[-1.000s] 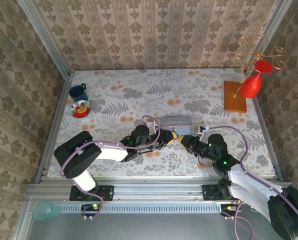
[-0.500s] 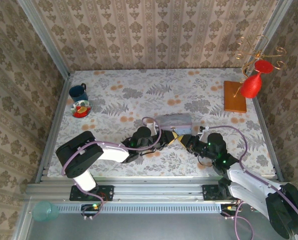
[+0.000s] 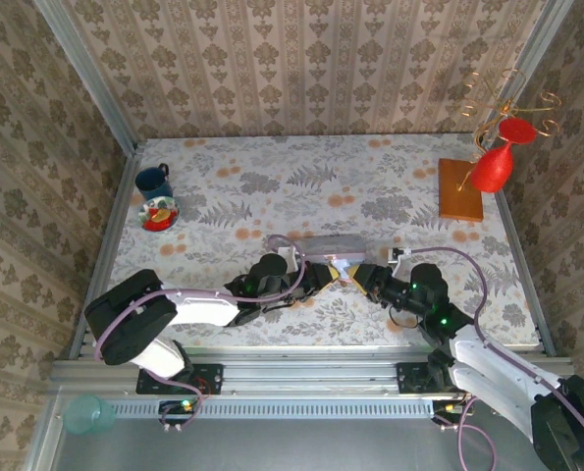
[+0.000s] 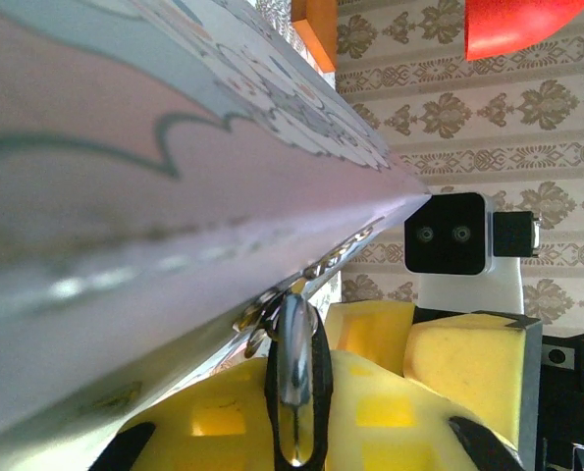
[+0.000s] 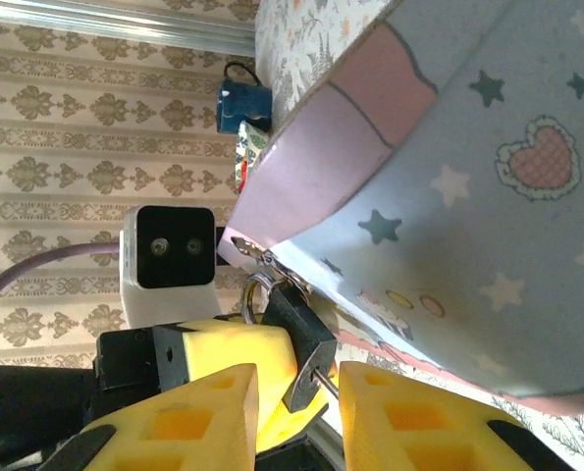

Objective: Unlock the padlock with the key

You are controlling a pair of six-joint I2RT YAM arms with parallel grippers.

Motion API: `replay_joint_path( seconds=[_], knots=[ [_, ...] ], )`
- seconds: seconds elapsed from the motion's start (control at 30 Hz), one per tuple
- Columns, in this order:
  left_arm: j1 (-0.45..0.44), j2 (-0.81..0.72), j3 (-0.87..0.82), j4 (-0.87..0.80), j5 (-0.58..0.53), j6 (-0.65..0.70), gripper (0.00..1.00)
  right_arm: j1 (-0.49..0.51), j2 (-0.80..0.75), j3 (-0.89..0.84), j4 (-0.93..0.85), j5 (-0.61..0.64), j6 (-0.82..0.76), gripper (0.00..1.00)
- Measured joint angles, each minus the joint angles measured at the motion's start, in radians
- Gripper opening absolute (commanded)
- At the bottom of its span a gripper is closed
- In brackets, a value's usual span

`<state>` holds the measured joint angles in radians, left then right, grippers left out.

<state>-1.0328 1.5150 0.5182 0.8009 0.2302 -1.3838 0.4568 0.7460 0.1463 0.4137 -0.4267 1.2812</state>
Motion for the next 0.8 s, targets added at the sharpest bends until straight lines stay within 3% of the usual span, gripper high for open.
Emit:
replay_joint_path(
  seconds=[0.17,0.37,0.8],
  knots=[
    [0.011,0.000,-0.007,0.022,-0.001,-0.001,0.00,0.000,-0.039,0.001,-0.062,0.000,-0.002,0.28],
    [0.027,0.016,-0.012,0.067,-0.003,-0.008,0.00,0.028,-0.059,0.000,-0.081,0.008,0.002,0.33],
    [0.024,0.018,-0.012,0.069,-0.007,-0.008,0.00,0.065,0.034,0.000,-0.028,0.041,0.005,0.27]
  ],
)
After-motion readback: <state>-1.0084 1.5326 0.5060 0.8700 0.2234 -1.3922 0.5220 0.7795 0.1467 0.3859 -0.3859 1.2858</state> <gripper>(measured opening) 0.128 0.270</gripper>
